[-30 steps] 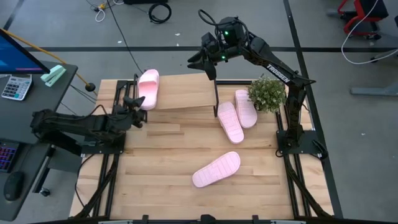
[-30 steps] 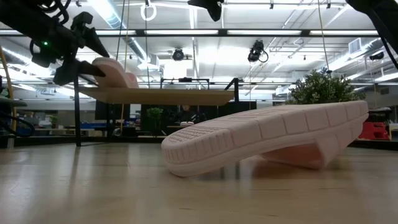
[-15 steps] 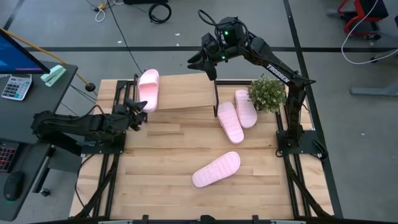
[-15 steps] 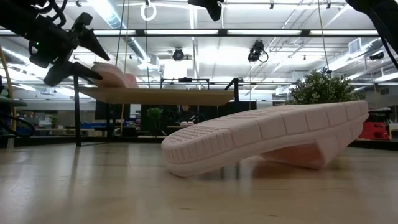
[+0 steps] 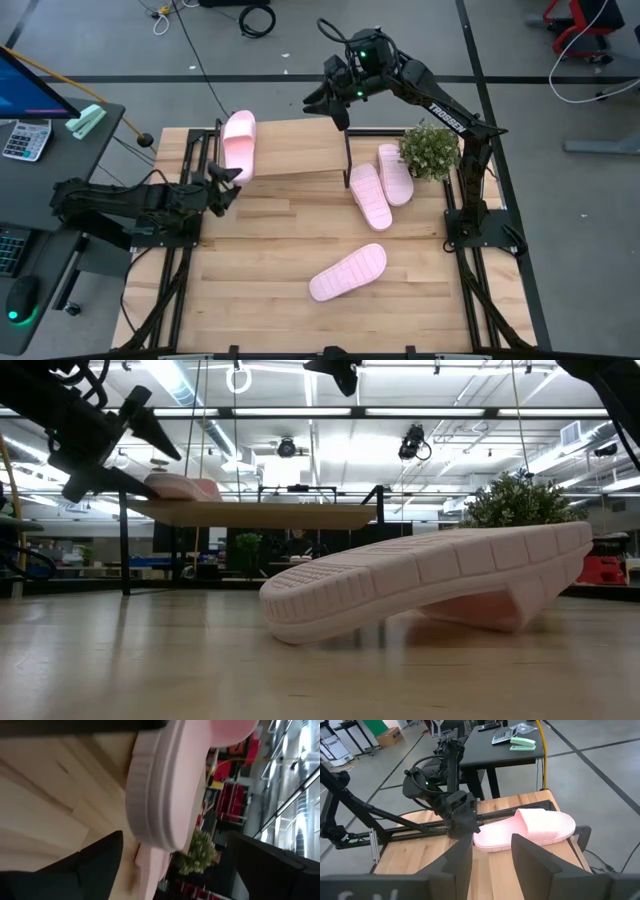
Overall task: Pick and place slides into the shelf
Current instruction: Put the pink slides on the shelf
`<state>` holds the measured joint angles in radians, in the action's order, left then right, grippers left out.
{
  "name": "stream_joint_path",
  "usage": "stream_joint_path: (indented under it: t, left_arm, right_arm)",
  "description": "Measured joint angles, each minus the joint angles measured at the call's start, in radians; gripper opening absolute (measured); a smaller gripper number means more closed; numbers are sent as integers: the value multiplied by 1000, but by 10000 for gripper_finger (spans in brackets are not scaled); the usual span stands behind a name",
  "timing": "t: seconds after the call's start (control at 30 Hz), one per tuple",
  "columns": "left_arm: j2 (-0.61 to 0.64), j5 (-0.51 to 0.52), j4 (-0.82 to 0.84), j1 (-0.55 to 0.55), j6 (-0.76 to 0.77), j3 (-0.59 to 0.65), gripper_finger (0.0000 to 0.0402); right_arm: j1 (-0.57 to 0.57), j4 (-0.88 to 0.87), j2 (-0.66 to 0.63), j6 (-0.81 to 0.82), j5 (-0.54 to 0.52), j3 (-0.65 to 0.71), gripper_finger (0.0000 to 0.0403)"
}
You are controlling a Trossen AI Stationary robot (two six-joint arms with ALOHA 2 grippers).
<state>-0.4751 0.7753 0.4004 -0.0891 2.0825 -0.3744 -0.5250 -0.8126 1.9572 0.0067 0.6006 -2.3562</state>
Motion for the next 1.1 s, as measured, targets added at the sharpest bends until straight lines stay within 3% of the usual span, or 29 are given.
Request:
stream_joint_path:
  t: [0.23,0.9,1.1]
  left_arm:
    - [0,-11,-51,4,26,0,388]
    - [-3,-12,-169,10,-2,0,389]
    - [-3,87,-161,9,-11,0,389]
  right_arm:
    - [0,-10,0,-3,3,0,142]
    - [10,-10,0,-9,7,0,142]
    - [13,-10,0,-9,7,0,142]
